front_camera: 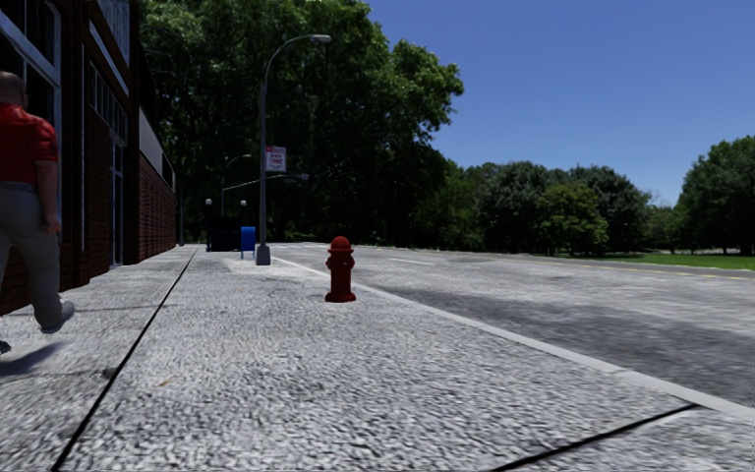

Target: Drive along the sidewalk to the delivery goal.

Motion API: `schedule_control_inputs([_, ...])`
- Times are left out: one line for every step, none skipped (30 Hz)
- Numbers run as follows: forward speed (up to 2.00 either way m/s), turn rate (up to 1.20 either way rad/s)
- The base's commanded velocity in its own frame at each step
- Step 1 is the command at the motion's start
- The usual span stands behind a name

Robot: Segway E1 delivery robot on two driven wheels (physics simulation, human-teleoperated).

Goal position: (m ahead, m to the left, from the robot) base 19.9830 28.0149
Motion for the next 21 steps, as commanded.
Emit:
schedule_control_inputs([2.00, 0.50])
schedule_control_inputs([2.00, 0.50])
schedule_control_inputs([2.00, 0.50])
schedule_control_inputs([2.00, 0.50])
schedule_control_inputs([2.00, 0.50])
schedule_control_inputs([2.00, 0.50])
schedule_control_inputs([2.00, 0.50])
schedule_control_inputs([2.00, 0.50])
schedule_control_inputs([2.00, 0.50])
schedule_control_inputs([2.00, 0.50])
schedule_control_inputs([2.00, 0.50])
schedule_control_inputs([2.00, 0.50])
schedule_control_inputs([2.00, 0.50])
schedule_control_inputs([2.00, 0.50])
schedule_control_inputs([2.00, 0.50])
schedule_control_inputs([2.00, 0.50])
schedule_control_inputs([2.00, 0.50])
schedule_control_inputs([2.00, 0.50])
schedule_control_inputs([2.00, 0.50])
schedule_control_inputs([2.00, 0.50])
schedule_control_inputs([2.00, 0.50])
